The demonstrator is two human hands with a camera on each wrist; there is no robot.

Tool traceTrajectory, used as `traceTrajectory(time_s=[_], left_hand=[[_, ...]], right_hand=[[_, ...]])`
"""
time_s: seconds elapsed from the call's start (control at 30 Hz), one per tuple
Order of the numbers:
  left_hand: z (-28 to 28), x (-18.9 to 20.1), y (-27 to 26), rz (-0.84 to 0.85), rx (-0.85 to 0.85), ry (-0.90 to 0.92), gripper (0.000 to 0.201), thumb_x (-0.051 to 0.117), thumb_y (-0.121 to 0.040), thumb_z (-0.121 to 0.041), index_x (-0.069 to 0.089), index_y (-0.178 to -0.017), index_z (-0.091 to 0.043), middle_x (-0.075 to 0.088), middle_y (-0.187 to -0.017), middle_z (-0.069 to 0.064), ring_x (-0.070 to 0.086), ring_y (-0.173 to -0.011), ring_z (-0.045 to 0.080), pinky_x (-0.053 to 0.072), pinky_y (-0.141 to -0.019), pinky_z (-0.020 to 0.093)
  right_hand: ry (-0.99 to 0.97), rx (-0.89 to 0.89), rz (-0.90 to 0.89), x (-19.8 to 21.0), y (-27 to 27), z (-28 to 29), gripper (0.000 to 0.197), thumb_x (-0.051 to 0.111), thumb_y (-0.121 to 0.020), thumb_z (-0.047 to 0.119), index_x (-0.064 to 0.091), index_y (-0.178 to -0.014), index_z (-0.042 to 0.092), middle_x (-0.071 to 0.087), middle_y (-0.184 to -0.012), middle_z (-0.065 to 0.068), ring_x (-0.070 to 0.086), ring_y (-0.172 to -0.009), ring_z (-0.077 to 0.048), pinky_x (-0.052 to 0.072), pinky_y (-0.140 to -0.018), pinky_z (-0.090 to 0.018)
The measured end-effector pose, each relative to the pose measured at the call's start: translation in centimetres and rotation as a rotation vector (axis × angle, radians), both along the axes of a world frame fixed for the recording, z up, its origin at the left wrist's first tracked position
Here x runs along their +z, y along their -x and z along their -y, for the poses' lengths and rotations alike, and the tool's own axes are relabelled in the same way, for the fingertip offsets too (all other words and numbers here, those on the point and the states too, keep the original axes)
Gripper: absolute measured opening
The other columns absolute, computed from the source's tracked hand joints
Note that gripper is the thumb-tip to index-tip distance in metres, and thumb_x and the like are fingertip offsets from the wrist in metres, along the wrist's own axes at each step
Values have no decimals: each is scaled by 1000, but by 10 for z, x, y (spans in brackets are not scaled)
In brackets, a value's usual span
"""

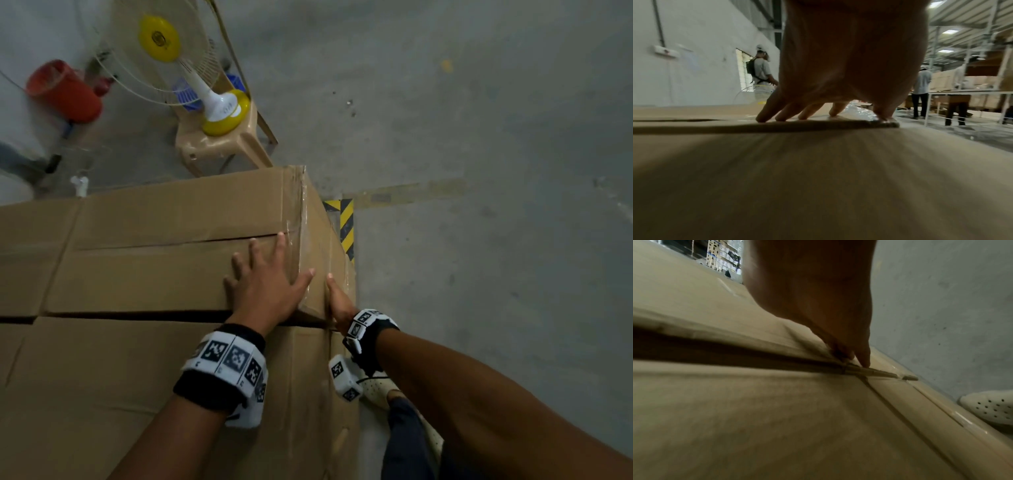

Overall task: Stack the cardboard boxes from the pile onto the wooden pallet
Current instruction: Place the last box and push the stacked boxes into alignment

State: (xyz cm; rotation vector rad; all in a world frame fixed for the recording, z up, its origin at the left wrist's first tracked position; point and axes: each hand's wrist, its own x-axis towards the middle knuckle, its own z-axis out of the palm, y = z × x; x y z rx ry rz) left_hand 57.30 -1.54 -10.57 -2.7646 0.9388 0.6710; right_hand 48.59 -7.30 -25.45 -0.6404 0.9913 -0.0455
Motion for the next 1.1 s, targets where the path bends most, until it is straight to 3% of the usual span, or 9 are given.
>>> traceTrajectory(time_s=[0.13,0.33,0.57,0.63,0.7,0.8,0.9,1.0,1.1], left_hand=[[-6,1,0,22,-38,-7,87,36,-93,-74,-7,-159,-37,-3,-168,14,3,-151,49,19,-117,67],[-16,2,5,12,-65,-24,85,36,-94,-71,-8,-159,-38,-4,-168,14,4,-151,50,20,-118,65],[-14,9,4,-32,-50,-27,86,38,-94,-72,-8,-159,-38,-6,-169,13,2,-152,48,18,-118,65],[-12,16,2,-49,-34,-14,86,36,-93,-73,-3,-160,-35,0,-169,13,5,-152,46,21,-119,63],[-8,24,-5,-31,-9,23,85,35,-94,-73,6,-160,-29,12,-166,15,15,-151,42,26,-118,60],[0,37,-26,57,27,87,77,36,-96,-69,25,-156,-21,28,-156,19,29,-143,39,34,-113,54],[10,46,-51,64,71,175,71,40,-99,-61,29,-154,-17,27,-157,22,25,-145,40,32,-114,54],[24,49,-77,16,87,279,68,43,-103,-49,20,-158,-17,7,-167,17,5,-154,36,22,-121,54],[35,40,-102,-34,78,279,67,39,-106,-43,9,-161,-24,-4,-169,10,-5,-155,34,17,-122,56]], right_hand=[[-26,86,7,10,1,-1,48,23,-105,52,45,-137,23,56,-132,-1,54,-118,-19,39,-109,-34],[-14,159,15,30,12,-6,61,14,-107,49,30,-153,12,40,-149,4,41,-134,-12,29,-96,-18],[6,288,-69,48,18,3,61,19,-107,49,30,-153,10,34,-157,-8,32,-144,-25,26,-94,-22],[15,292,-70,66,14,12,60,20,-107,47,30,-153,10,35,-155,-6,32,-145,-26,31,-106,-28],[69,278,-46,83,7,26,55,23,-108,41,33,-151,8,43,-141,-4,33,-144,-25,33,-102,-27],[288,231,-23,110,-15,52,59,29,-105,51,42,-147,13,46,-125,9,43,-135,-18,30,-100,-25],[692,251,-35,101,-46,84,84,31,-85,84,56,-134,21,57,-136,1,51,-128,-18,35,-113,-44],[996,333,-70,134,-83,115,83,30,-93,72,50,-138,5,55,-135,-11,51,-123,-25,38,-109,-47],[1157,560,-134,164,-109,134,56,44,-103,43,45,-142,3,52,-143,-19,49,-130,-34,37,-106,-40]])
